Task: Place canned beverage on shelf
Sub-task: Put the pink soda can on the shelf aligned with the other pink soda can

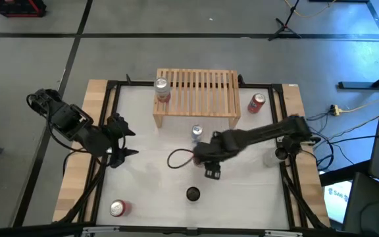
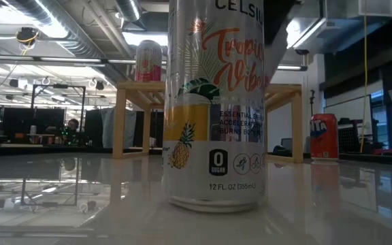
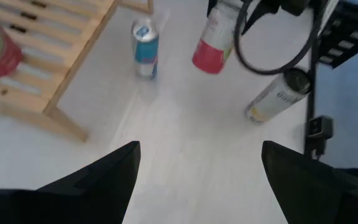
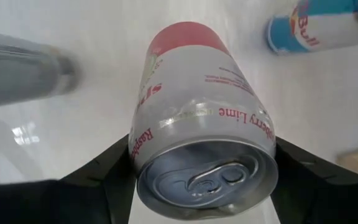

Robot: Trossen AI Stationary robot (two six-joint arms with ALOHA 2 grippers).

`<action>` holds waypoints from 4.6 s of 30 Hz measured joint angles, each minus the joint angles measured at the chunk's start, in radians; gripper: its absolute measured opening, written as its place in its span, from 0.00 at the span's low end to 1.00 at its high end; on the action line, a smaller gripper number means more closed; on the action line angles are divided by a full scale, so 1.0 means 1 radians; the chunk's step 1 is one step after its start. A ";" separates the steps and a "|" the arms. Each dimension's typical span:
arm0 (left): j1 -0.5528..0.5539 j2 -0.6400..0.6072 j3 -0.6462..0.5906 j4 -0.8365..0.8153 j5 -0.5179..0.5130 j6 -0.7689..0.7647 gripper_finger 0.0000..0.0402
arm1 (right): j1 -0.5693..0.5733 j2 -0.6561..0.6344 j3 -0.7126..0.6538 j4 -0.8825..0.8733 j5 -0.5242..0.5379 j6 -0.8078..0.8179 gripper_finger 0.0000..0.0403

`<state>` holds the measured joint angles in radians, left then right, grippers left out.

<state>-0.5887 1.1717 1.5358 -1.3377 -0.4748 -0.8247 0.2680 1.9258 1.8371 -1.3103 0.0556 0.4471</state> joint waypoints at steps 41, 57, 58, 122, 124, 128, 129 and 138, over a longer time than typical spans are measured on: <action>-0.014 0.001 -0.084 0.015 -0.006 -0.033 0.81 | -0.093 0.245 0.196 -0.083 -0.144 -0.083 0.66; -0.014 0.000 -0.084 0.019 -0.010 -0.030 0.81 | -0.092 0.274 0.193 0.055 -0.145 -0.091 0.96; -0.014 0.000 -0.084 0.021 -0.013 -0.030 0.81 | -0.092 0.272 0.193 0.059 -0.146 -0.100 0.97; 0.372 0.777 0.179 0.418 0.280 -0.090 0.81 | 0.591 -0.746 -0.724 0.256 0.379 0.401 0.90; 0.371 0.789 0.179 0.434 0.287 -0.089 0.81 | 0.591 -0.746 -0.724 0.256 0.379 0.401 0.90; 0.370 0.822 0.179 0.427 0.278 -0.090 0.81 | 0.589 -0.746 -0.724 0.255 0.379 0.401 0.90; 0.370 0.824 0.179 0.416 0.272 -0.098 0.81 | 0.589 -0.746 -0.724 0.256 0.379 0.401 0.90; 0.373 0.857 0.180 0.428 0.297 -0.102 0.81 | 0.589 -0.746 -0.724 0.269 0.381 0.409 0.90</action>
<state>-0.2161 2.0286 1.7157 -0.9097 -0.1783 -0.9269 0.8570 1.1797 1.1126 -1.0412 0.4364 0.8560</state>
